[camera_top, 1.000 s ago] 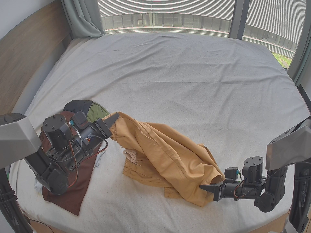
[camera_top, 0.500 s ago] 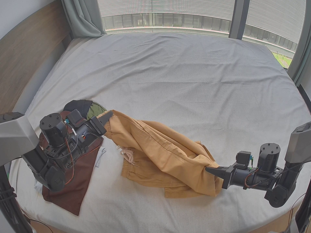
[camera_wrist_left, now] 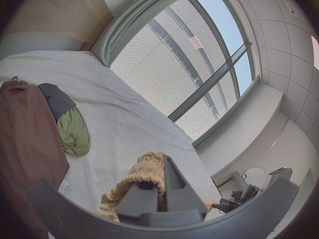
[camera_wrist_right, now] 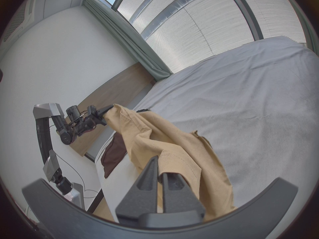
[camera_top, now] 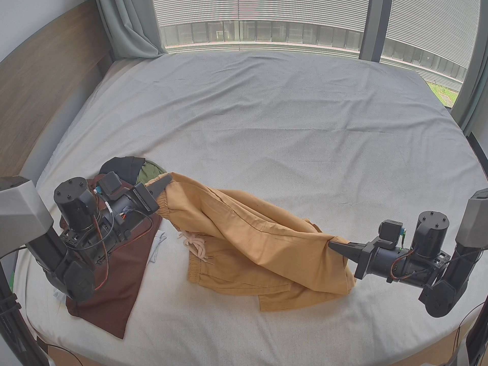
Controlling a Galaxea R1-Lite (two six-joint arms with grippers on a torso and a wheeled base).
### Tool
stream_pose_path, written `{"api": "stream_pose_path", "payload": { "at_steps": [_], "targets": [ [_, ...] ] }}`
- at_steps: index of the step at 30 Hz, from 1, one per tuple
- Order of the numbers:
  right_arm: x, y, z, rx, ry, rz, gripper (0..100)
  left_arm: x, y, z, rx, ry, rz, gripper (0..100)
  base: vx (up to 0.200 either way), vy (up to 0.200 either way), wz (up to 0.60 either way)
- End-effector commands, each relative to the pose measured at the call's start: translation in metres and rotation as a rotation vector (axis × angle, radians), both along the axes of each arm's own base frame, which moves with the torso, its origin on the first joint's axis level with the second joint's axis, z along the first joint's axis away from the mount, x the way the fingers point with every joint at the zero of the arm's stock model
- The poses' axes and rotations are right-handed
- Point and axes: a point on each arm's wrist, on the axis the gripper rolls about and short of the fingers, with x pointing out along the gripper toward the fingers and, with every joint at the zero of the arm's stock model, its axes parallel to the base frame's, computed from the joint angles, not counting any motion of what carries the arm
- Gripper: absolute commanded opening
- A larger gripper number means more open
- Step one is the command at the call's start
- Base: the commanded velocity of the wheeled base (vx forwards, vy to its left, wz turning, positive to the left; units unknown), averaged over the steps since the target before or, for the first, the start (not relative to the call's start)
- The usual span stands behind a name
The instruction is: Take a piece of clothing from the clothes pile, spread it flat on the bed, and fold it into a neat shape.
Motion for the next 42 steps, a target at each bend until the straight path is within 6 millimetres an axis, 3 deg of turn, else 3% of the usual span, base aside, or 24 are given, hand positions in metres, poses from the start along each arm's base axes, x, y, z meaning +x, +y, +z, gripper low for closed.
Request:
{"api": "stream_pose_path", "payload": {
  "at_steps": [1,19,29,42],
  "targets": [
    [0.006,-0.003,0.008,0.026,-0.029,-0.019,0,-0.009,0.006,0.010,-0.007,-0.019,-0.004,0,0.000,0.000,0.00],
    [0.030,-0.018,0.049,0.157,-0.149,-0.107,0,-0.013,0.026,0.014,0.001,-0.022,-0.025,0,0.000,0.000,0.00],
    [0.022,-0.022,0.077,0.234,-0.200,-0.101,0,-0.009,0.021,0.012,0.000,-0.022,-0.035,0,0.000,0.000,0.00],
    [0.022,-0.046,0.073,0.217,-0.185,-0.132,0,0.000,0.021,0.011,0.004,-0.039,-0.036,0,0.000,0.000,0.00]
  ]
}}
